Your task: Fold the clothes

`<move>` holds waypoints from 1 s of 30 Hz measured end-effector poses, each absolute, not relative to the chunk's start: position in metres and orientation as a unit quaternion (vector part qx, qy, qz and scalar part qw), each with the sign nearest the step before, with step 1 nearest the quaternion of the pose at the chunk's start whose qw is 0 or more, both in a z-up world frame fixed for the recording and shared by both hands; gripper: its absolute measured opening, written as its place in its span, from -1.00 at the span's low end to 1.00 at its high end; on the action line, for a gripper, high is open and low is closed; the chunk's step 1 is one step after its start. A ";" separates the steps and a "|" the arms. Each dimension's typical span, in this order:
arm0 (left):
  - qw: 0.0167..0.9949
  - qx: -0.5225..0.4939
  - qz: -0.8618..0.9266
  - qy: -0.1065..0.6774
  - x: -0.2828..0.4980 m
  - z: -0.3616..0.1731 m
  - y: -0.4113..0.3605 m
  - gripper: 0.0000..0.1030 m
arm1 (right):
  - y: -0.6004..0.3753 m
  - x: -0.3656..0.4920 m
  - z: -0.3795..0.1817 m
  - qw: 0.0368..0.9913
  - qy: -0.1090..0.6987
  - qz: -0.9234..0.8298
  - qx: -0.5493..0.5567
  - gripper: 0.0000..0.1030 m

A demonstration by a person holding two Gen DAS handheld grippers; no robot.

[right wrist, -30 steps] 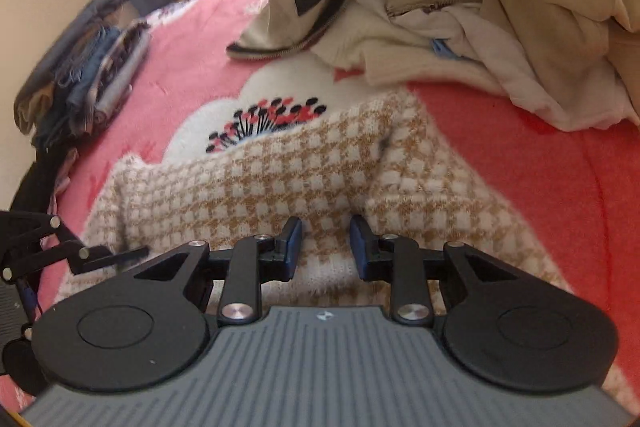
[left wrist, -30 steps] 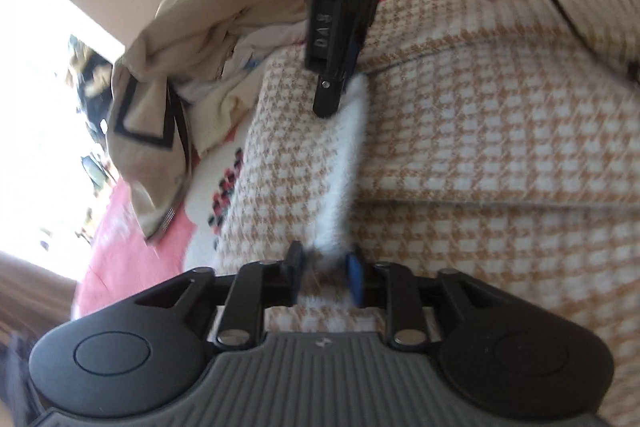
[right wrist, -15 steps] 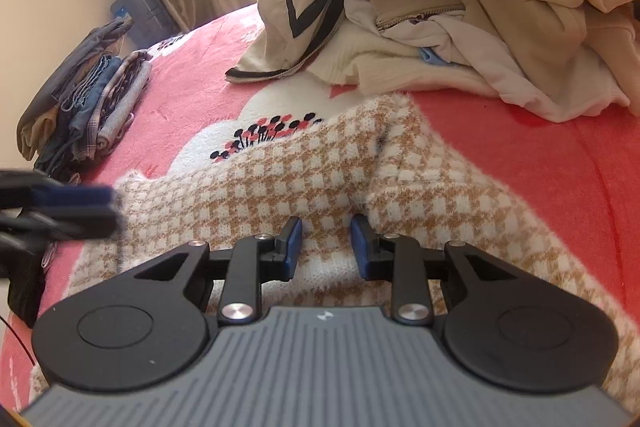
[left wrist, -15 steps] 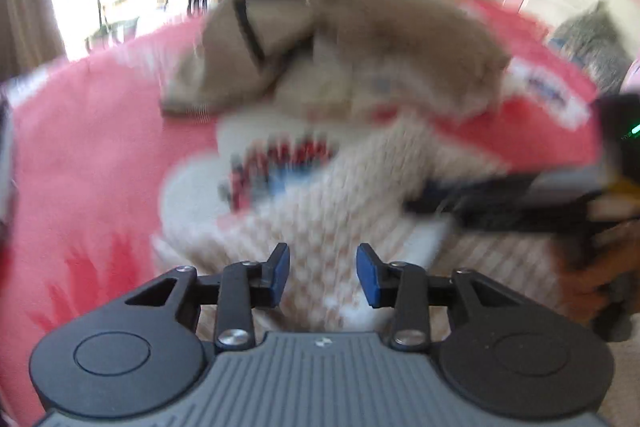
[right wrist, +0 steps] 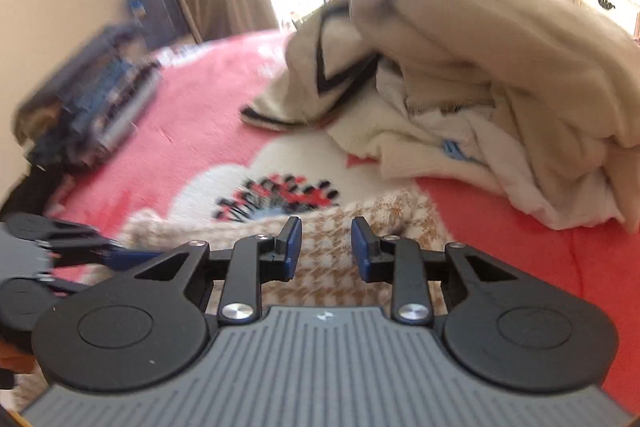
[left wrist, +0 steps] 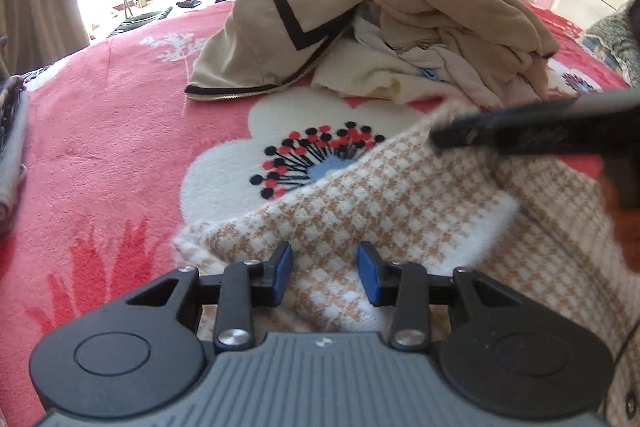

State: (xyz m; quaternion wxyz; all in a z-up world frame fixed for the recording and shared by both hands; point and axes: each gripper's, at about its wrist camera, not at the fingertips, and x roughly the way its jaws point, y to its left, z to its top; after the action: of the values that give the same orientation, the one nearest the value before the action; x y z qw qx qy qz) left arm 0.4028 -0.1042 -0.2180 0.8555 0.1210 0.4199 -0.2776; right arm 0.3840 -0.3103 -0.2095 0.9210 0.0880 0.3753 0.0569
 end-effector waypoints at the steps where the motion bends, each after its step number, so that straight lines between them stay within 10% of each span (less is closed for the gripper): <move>1: 0.857 0.123 -0.276 0.418 0.405 -0.219 -0.104 -0.26 | -0.312 0.393 -0.221 0.915 0.391 0.052 0.089 -0.52; 30: 0.847 0.230 -0.288 0.383 0.375 -0.205 -0.121 -0.09 | -0.288 0.347 -0.228 0.911 0.398 0.063 0.088 -0.49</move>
State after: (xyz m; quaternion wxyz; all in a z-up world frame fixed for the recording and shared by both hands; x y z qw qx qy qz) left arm 0.3747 -0.1215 -0.2048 0.8470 0.2300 0.3827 -0.2885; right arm 0.3470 -0.2882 -0.2278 0.9111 0.0876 0.3977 0.0633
